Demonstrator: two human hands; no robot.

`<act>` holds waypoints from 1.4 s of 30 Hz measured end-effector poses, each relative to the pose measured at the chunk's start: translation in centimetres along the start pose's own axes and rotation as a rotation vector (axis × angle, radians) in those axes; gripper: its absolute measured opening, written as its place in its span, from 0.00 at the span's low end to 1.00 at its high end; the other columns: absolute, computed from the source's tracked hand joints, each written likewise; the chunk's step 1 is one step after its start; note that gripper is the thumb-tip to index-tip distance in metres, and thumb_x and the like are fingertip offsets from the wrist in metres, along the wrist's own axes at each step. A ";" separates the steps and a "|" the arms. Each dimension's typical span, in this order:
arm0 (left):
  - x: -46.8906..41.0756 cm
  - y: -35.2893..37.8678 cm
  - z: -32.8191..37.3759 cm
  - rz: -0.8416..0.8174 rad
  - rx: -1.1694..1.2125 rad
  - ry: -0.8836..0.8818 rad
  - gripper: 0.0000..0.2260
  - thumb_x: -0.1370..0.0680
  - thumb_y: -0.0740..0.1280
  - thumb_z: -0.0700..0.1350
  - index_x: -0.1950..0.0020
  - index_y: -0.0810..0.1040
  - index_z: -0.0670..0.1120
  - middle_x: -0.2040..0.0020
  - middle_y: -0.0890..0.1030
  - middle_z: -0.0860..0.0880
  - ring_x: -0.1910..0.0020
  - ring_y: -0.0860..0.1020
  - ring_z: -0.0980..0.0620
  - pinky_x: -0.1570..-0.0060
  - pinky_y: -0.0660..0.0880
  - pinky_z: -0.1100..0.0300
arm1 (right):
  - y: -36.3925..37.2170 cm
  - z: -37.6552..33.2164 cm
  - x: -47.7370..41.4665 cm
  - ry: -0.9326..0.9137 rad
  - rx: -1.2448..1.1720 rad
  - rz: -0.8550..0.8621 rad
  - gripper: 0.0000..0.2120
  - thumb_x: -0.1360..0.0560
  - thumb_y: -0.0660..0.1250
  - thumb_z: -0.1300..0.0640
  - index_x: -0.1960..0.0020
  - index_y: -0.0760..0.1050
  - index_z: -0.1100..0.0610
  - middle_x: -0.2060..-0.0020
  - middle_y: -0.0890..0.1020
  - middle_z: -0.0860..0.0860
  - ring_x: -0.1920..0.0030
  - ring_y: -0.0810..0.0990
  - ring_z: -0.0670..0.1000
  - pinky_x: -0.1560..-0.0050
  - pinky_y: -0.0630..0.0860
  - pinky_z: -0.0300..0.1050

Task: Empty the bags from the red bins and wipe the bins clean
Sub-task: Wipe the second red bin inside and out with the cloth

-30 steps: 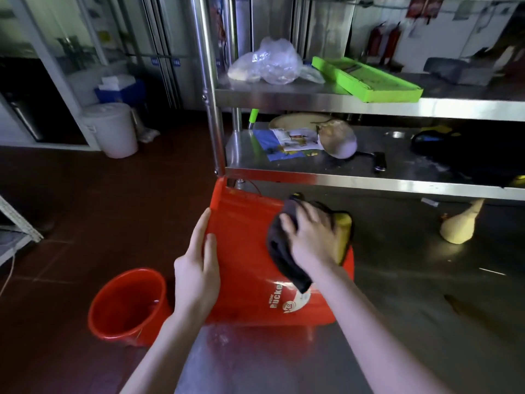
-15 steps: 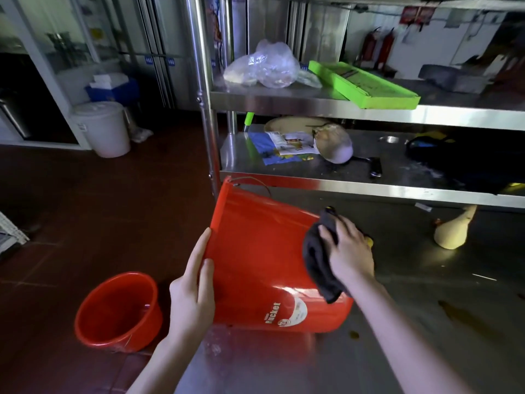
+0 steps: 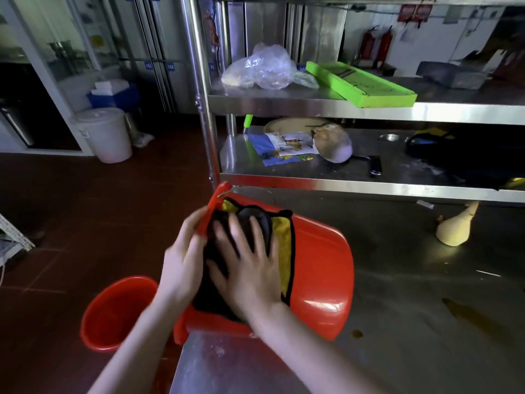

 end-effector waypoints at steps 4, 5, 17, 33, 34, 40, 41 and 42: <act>-5.8 2.2 0.3 -0.111 -0.226 -0.217 0.28 0.29 0.62 0.67 0.30 0.64 0.66 0.42 0.78 0.50 0.43 0.77 0.48 0.46 0.73 0.58 | 1.6 -1.4 3.3 -0.154 -0.003 0.006 0.30 0.24 0.59 0.37 0.24 0.59 0.43 0.25 0.64 0.47 0.24 0.59 0.57 0.27 0.57 0.62; -6.0 2.9 0.2 -0.108 -0.291 -0.233 0.32 0.28 0.64 0.67 0.26 0.62 0.61 0.40 0.78 0.46 0.42 0.77 0.45 0.47 0.72 0.57 | 1.9 -0.6 3.8 -0.169 0.007 0.009 0.31 0.24 0.60 0.38 0.24 0.59 0.42 0.25 0.64 0.47 0.23 0.58 0.56 0.26 0.56 0.60; -1.7 5.2 0.3 0.070 -0.089 -0.156 0.22 0.21 0.52 0.64 0.26 0.59 0.64 0.72 0.77 0.50 0.79 0.72 0.57 0.76 0.75 0.58 | -1.7 21.4 2.3 0.424 0.001 -0.004 0.28 0.20 0.52 0.38 0.27 0.68 0.53 0.27 0.69 0.53 0.26 0.64 0.59 0.30 0.63 0.61; 1.2 4.8 0.7 0.042 -0.109 -0.027 0.20 0.18 0.48 0.61 0.25 0.58 0.64 0.72 0.78 0.47 0.76 0.77 0.53 0.73 0.77 0.52 | -2.2 15.9 1.2 0.221 0.023 -0.046 0.25 0.21 0.53 0.39 0.28 0.70 0.48 0.29 0.72 0.49 0.28 0.68 0.54 0.31 0.66 0.55; 1.5 4.9 0.6 0.034 -0.107 -0.025 0.21 0.18 0.48 0.61 0.25 0.57 0.64 0.71 0.79 0.46 0.75 0.77 0.51 0.73 0.77 0.51 | -2.5 18.4 1.6 0.295 0.029 -0.064 0.26 0.21 0.53 0.38 0.29 0.70 0.49 0.29 0.72 0.50 0.28 0.68 0.54 0.32 0.66 0.54; 2.5 5.2 0.6 0.036 -0.110 0.010 0.20 0.18 0.49 0.58 0.26 0.55 0.68 0.71 0.79 0.48 0.76 0.77 0.50 0.75 0.75 0.52 | -0.7 19.9 -1.4 0.408 0.063 -0.241 0.23 0.20 0.52 0.39 0.26 0.64 0.44 0.27 0.65 0.43 0.27 0.62 0.53 0.29 0.61 0.53; 2.5 5.2 0.6 0.042 -0.117 0.016 0.20 0.18 0.49 0.57 0.25 0.55 0.68 0.71 0.79 0.49 0.76 0.77 0.51 0.74 0.74 0.52 | -0.5 17.0 -2.7 0.333 0.066 -0.228 0.23 0.20 0.52 0.39 0.27 0.64 0.43 0.27 0.66 0.42 0.28 0.64 0.54 0.30 0.62 0.52; 2.5 5.1 0.6 0.050 -0.129 0.023 0.20 0.18 0.50 0.57 0.25 0.55 0.66 0.72 0.78 0.49 0.76 0.77 0.53 0.73 0.73 0.54 | -0.1 13.7 -3.7 0.250 0.046 -0.222 0.24 0.20 0.51 0.39 0.27 0.65 0.42 0.28 0.67 0.42 0.29 0.65 0.54 0.31 0.63 0.52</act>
Point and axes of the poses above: each hand's wrist, its own x-axis away from the middle knuckle, its own y-axis out of the palm, z = x × y, the point moved 10 cm from there along -x, towards the middle knuckle
